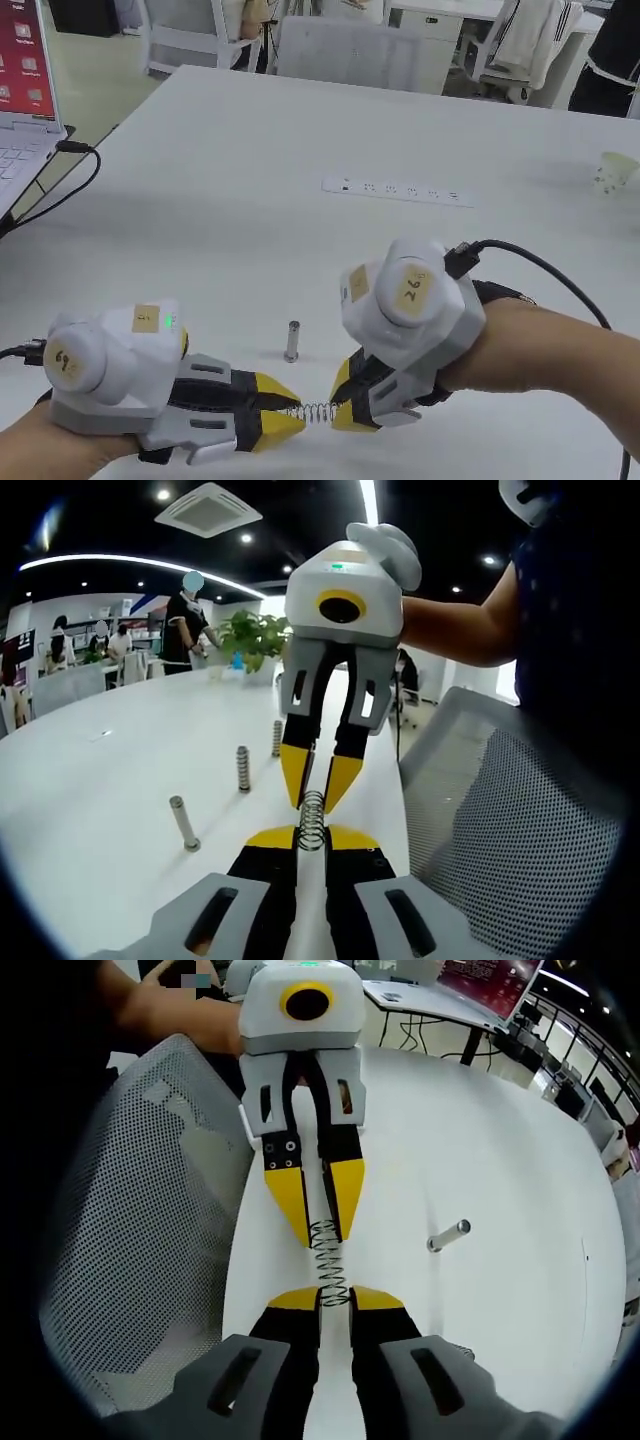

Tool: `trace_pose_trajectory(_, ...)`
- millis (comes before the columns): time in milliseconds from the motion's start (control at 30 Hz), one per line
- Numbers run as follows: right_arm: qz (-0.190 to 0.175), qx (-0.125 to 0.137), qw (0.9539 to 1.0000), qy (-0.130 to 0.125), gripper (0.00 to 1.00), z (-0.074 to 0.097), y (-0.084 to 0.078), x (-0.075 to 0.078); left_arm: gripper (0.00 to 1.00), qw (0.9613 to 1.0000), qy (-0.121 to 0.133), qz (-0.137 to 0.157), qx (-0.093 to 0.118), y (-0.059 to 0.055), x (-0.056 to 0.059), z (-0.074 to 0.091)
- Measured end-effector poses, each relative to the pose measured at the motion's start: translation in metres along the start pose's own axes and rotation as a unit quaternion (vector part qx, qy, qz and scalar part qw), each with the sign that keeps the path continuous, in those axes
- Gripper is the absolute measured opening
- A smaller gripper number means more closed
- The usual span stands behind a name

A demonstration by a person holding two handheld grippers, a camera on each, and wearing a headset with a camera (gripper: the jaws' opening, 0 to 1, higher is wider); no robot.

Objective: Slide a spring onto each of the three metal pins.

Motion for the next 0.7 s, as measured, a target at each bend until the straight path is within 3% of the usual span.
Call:
trace_pose_trajectory(600,-0.009,0.002,1.0000,0.003,0.09,-0.0031,-0.0021,0.0003,0.01,0.9999,-0.004,0.003,0.013,0.0060,0.0002,0.0009)
trace_pose_trajectory(700,-0.011,0.001,0.9999,0.002,0.09,-0.0033,-0.0032,0.0006,0.01,0.9997,-0.005,0.005,0.022,0.0096,0.0001,0.0011)
Point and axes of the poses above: the centre of the closed fingertips' face, and the gripper's own axes: z roughly backward along the fingers, x roughly to its right, y roughly out of its top, the point moved 8 cm from there along z, roughly backward along the fingers, and after that the axes turned 9 degrees about x, right-handed, at the moved point
